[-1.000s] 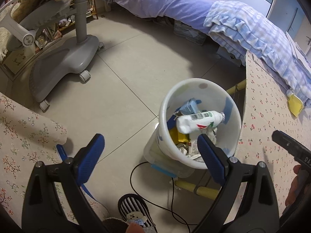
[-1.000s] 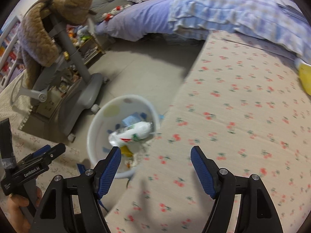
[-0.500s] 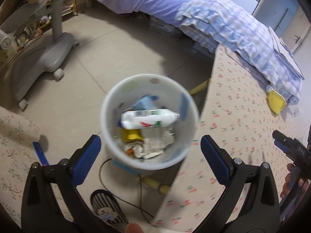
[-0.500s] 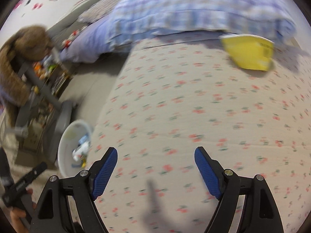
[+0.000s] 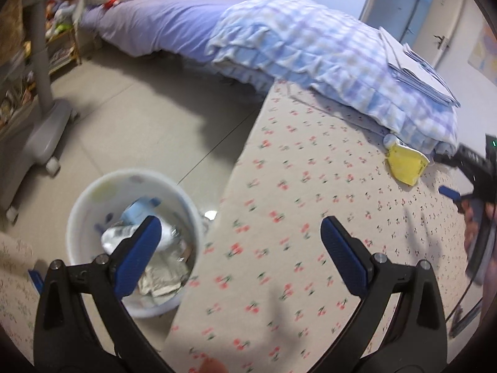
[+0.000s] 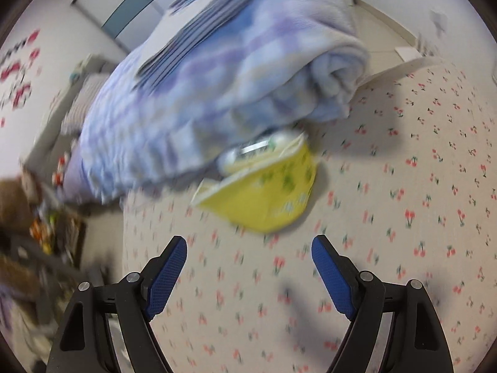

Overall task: Collect trash
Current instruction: 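Move the right tool to the yellow snack box and grasp it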

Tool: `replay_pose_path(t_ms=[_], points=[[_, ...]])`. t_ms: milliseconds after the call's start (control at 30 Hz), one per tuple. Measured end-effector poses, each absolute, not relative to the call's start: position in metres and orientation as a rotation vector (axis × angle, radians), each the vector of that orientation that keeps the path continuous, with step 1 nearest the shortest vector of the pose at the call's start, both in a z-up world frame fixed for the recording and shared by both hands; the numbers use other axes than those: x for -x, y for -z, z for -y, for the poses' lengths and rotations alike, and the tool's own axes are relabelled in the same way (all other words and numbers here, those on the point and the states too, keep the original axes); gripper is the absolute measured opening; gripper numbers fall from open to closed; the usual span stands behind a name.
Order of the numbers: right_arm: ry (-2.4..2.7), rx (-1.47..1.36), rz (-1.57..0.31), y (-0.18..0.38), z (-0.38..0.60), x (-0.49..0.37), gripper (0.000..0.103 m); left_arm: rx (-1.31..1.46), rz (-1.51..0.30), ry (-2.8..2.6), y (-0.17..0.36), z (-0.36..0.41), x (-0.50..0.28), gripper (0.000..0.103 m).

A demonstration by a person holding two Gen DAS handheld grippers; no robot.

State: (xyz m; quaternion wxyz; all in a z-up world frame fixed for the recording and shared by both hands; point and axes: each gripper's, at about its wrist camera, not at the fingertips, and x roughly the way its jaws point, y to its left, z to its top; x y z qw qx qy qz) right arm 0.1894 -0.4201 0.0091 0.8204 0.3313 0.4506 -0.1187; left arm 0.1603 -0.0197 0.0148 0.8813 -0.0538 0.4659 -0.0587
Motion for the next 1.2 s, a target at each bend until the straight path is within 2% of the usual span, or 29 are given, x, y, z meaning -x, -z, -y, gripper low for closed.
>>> replay_pose_path(t_ms=[433, 467, 567, 600, 800, 933, 1200], points=[[0.336, -0.778, -0.988, 0.030, 0.449, -0.244, 0.083, 0.065, -0.966, 0.117, -0.006, 0.035, -0.168, 0.102], [0.349, -0.773, -1.002, 0.033, 0.450, -0.242, 0.080, 0.060, -0.968, 0.112, -0.006, 0.035, -0.168, 0.102], [0.369, -0.780, -1.052, 0.044, 0.456, -0.228, 0.050, 0.058, -0.960, 0.110, -0.009, 0.034, -0.165, 0.102], [0.353, -0.800, -1.050, 0.047, 0.458, -0.222, 0.044, 0.064, -0.959, 0.115, -0.011, 0.036, -0.163, 0.102], [0.300, -0.791, -1.028, 0.031, 0.454, -0.172, 0.017, 0.074, -0.961, 0.199, -0.022, 0.061, -0.153, 0.102], [0.282, -0.718, -0.987, 0.004, 0.451, -0.135, 0.014, -0.013, -0.970, 0.263, -0.026, 0.093, -0.143, 0.102], [0.316, -0.676, -0.910, -0.026, 0.473, -0.061, 0.014, 0.024, -1.041, 0.388, -0.020, 0.164, -0.155, 0.102]])
